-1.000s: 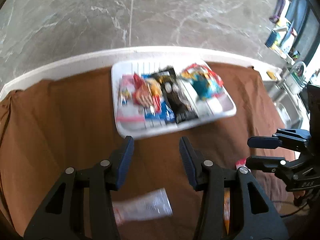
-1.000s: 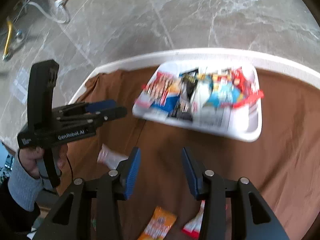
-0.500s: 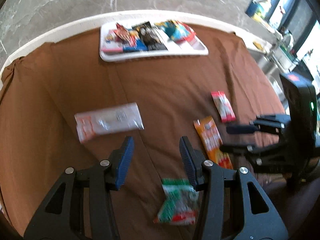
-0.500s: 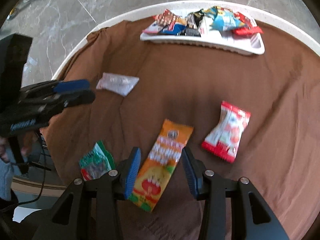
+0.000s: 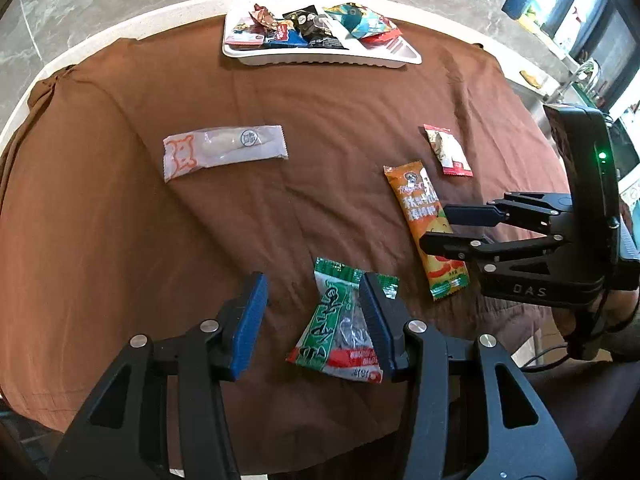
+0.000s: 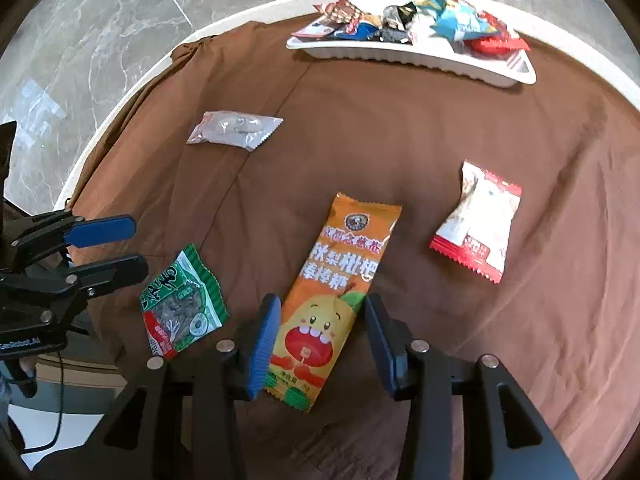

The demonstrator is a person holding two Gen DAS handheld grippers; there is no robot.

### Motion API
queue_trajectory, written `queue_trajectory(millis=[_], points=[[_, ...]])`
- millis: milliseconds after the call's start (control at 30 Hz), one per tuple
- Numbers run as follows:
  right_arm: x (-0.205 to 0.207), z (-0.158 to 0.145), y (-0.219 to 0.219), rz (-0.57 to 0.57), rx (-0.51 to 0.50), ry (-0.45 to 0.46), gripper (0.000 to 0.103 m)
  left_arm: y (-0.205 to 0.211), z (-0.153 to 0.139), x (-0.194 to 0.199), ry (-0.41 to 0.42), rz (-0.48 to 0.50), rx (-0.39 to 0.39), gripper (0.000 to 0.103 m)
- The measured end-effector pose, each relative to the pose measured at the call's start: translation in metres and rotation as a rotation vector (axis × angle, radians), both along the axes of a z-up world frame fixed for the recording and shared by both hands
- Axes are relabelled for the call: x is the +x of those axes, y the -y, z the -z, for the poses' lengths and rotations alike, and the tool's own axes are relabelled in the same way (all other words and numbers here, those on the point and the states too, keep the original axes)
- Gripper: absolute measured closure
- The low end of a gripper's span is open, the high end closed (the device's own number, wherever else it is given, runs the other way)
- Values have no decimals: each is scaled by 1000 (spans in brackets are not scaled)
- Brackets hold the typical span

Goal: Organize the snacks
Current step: 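Grasp the green seed bag with left tool while right tool grasps orange bar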

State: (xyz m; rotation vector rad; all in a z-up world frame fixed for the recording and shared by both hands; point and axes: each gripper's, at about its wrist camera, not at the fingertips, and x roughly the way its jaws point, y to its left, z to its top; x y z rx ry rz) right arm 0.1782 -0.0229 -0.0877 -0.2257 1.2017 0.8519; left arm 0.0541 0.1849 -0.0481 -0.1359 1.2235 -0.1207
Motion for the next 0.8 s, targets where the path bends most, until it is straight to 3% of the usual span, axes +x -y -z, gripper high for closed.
queue_trajectory(millis=[267, 467, 600, 800], points=[[-5, 1, -14, 20, -64, 53, 55, -1, 16, 8, -28, 124, -48, 55], [-12, 2, -19, 9, -99, 113, 70, 6, 28, 11, -58, 248, -51, 55], [-11, 2, -16, 17, -81, 102, 76, 19, 31, 7, -71, 333, -34, 55], [-11, 1, -14, 31, -74, 96, 76, 39, 35, 2, -74, 414, 40, 54]])
